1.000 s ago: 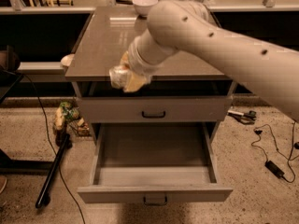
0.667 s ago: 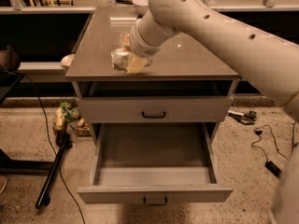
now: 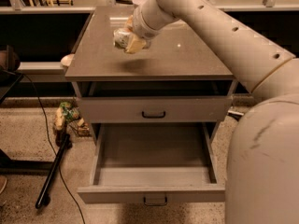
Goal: Pick 7up can from middle drawer and place on counter
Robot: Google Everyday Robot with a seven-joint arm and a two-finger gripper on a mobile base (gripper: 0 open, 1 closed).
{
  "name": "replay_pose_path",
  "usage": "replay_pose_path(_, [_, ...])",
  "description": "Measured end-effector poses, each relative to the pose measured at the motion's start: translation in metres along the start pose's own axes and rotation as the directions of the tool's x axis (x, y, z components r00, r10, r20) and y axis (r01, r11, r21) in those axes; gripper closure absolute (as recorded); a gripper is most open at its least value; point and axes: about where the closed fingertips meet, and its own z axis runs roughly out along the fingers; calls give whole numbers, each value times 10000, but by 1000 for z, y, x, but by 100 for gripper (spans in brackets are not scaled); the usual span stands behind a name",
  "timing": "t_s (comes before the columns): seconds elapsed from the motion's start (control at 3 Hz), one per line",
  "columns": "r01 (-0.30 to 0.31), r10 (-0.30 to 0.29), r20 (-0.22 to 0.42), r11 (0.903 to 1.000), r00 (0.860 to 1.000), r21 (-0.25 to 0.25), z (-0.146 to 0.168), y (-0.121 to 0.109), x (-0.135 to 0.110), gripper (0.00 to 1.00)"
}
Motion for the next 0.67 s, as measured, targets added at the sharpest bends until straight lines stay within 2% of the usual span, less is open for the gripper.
replay_pose_path(0.33, [-678,671,269,9974,9974,230,17,-22,17,58])
replay_pose_path(0.67, [-1180,1168,433,9926,9922,267,25,-35,29,34])
